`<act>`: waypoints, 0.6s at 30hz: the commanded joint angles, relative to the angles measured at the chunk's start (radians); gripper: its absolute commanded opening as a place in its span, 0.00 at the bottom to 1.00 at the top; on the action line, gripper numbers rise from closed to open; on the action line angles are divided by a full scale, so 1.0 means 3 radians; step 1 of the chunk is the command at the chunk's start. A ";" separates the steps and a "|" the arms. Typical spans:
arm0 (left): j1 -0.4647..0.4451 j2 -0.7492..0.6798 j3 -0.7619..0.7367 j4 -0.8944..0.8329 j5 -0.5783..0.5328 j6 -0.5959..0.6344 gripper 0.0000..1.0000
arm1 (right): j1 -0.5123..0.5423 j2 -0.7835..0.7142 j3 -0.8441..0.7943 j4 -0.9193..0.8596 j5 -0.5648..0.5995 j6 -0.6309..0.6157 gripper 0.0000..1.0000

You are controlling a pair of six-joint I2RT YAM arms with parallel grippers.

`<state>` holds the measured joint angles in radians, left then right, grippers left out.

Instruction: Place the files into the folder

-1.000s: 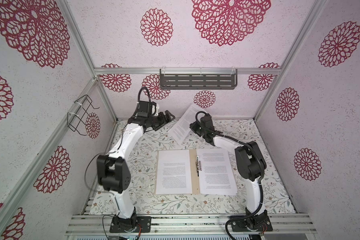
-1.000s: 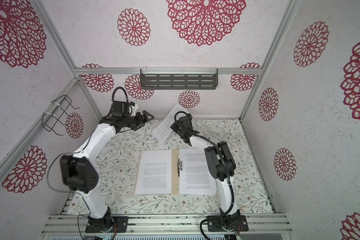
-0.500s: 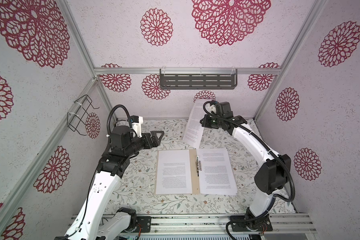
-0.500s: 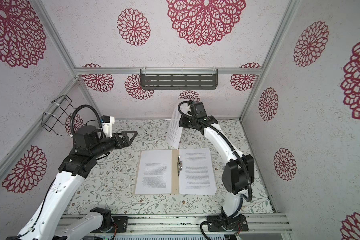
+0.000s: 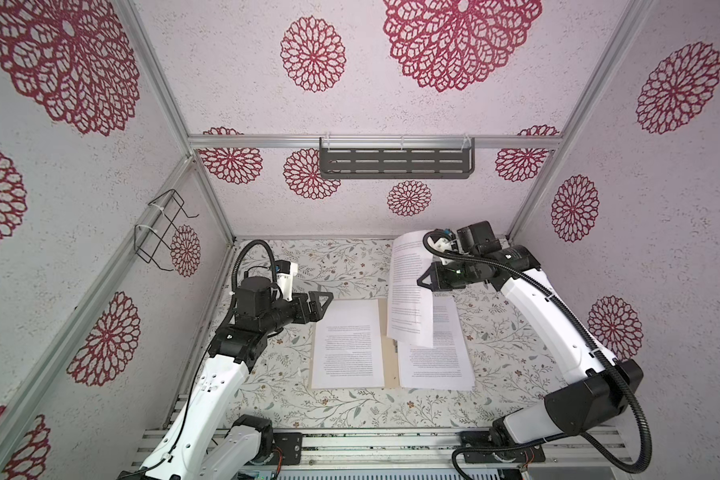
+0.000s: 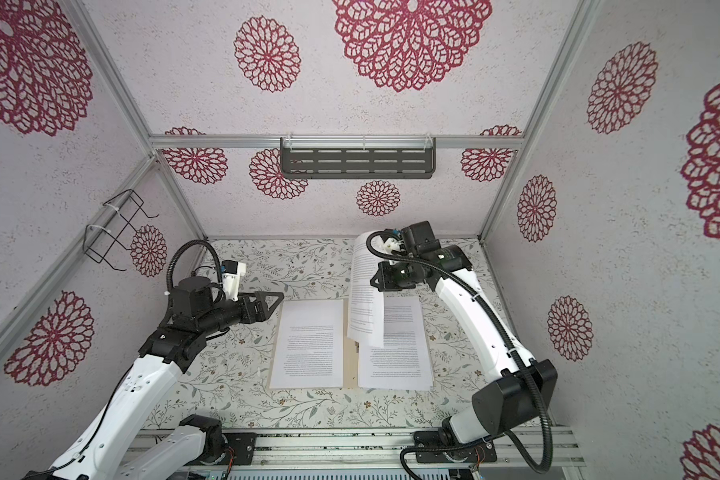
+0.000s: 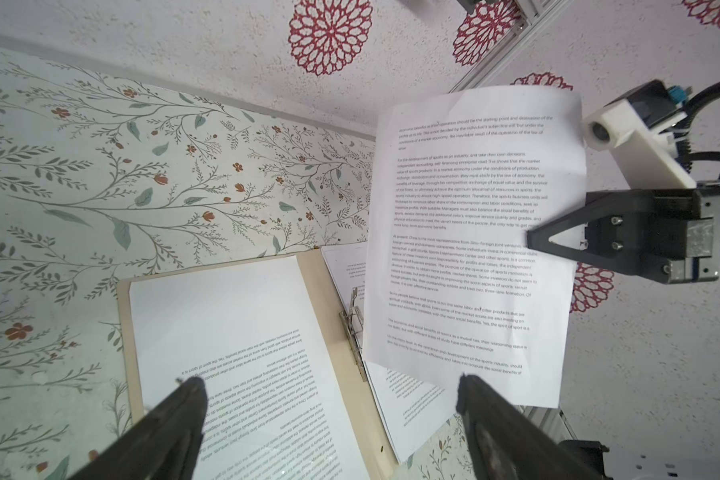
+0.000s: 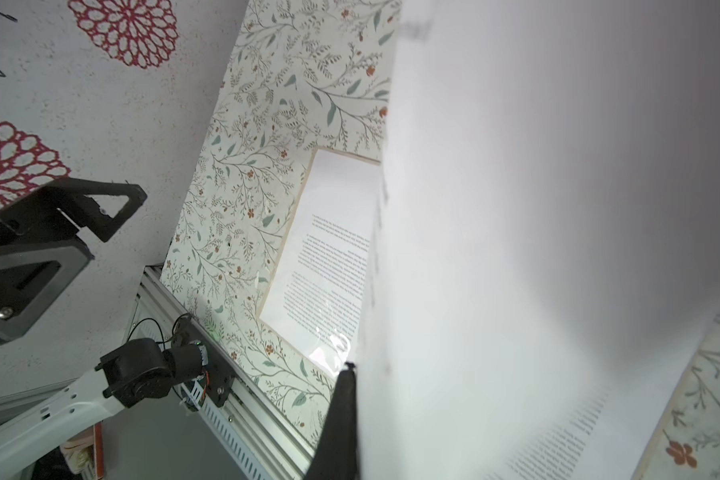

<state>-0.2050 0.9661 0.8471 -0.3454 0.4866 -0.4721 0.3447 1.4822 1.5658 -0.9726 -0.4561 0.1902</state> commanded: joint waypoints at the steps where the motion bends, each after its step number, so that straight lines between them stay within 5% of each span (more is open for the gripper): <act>1: -0.0014 -0.0032 0.0000 0.0217 0.0078 0.0066 0.97 | -0.0239 0.0067 -0.0203 -0.0549 0.0546 -0.0326 0.00; 5: -0.0057 -0.0100 -0.0011 0.0161 0.0048 0.0104 0.97 | -0.0265 0.0258 -0.0456 -0.0534 0.1568 -0.0448 0.00; 9: -0.0085 -0.0151 -0.0025 0.0154 0.0053 0.0101 0.97 | -0.0262 0.0603 -0.0685 -0.0370 0.2184 -0.0693 0.00; 18: -0.0109 -0.0224 -0.0098 0.0212 0.0120 0.0031 0.97 | -0.0256 0.0767 -0.0885 0.0166 0.2062 -0.0802 0.00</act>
<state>-0.2306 0.9024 0.8291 -0.3214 0.4942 -0.4721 0.2634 1.7374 1.2869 -0.9627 0.1268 -0.0212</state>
